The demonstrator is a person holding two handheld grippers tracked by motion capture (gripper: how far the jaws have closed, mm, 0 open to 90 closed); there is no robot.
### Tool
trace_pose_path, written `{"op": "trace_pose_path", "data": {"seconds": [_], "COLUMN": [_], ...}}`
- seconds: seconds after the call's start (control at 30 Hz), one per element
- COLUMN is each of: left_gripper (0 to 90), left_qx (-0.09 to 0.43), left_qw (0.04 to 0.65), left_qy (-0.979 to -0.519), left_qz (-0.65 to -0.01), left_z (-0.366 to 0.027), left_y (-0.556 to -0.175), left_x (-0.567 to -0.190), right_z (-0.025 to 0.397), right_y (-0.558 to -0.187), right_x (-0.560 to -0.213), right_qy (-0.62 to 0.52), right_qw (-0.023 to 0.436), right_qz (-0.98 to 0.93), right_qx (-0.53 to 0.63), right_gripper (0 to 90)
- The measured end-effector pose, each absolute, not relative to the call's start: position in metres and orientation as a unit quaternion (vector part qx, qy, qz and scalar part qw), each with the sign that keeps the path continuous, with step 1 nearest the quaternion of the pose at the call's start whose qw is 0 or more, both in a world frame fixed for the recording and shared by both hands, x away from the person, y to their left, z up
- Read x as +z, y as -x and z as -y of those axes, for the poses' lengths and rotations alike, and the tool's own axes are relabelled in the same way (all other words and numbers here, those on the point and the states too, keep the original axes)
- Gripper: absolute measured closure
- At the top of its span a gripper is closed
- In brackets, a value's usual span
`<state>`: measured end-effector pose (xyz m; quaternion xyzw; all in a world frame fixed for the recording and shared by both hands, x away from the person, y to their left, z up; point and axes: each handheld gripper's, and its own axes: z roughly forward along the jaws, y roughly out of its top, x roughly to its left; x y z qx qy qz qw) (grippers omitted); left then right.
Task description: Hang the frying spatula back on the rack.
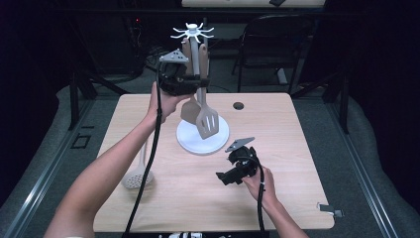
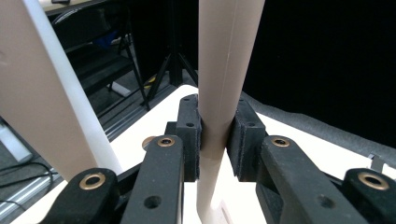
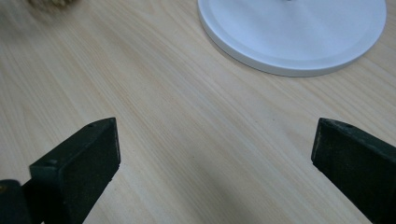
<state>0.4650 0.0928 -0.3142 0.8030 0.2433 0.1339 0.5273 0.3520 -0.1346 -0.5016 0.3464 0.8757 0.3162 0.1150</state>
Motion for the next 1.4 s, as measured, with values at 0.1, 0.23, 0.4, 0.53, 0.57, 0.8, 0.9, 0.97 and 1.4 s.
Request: {"op": "trace_pose_path", "data": {"seconds": [0.1,0.23,0.4,0.53,0.57,0.8,0.9,0.97,1.4], "left_gripper": [76.7,76.7,76.6,76.6,76.7,76.6,76.6,76.5,70.4], "left_qx": [0.132,0.131,0.125,0.124,0.123,0.123,0.129,0.138,0.185], "left_qw": [0.526,0.523,0.523,0.524,0.524,0.52,0.517,0.513,0.493], "left_qy": [-0.803,-0.803,-0.8,-0.798,-0.797,-0.796,-0.795,-0.796,-0.8], "left_qz": [-0.249,-0.254,-0.265,-0.271,-0.274,-0.286,-0.29,-0.289,-0.287], "left_z": [-0.093,-0.094,-0.095,-0.096,-0.096,-0.098,-0.097,-0.096,-0.09], "left_y": [-0.47,-0.475,-0.481,-0.484,-0.485,-0.492,-0.494,-0.494,-0.485], "left_x": [-0.313,-0.313,-0.315,-0.316,-0.316,-0.318,-0.32,-0.32,-0.32], "right_z": [0.135,0.135,0.134,0.133,0.134,0.134,0.133,0.133,0.13], "right_y": [-0.352,-0.352,-0.352,-0.352,-0.352,-0.353,-0.353,-0.353,-0.352], "right_x": [-0.502,-0.502,-0.502,-0.502,-0.502,-0.503,-0.504,-0.504,-0.505], "right_qy": [-0.346,-0.346,-0.345,-0.343,-0.343,-0.34,-0.34,-0.338,-0.333], "right_qw": [0.115,0.114,0.109,0.11,0.108,0.108,0.106,0.103,0.094], "right_qz": [-0.876,-0.876,-0.878,-0.878,-0.878,-0.881,-0.882,-0.883,-0.887], "right_qx": [0.316,0.316,0.314,0.314,0.314,0.312,0.309,0.308,0.306], "right_gripper": [0.9,0.9,0.9,0.9,0.9,1.0,1.0,1.0,1.5]}}
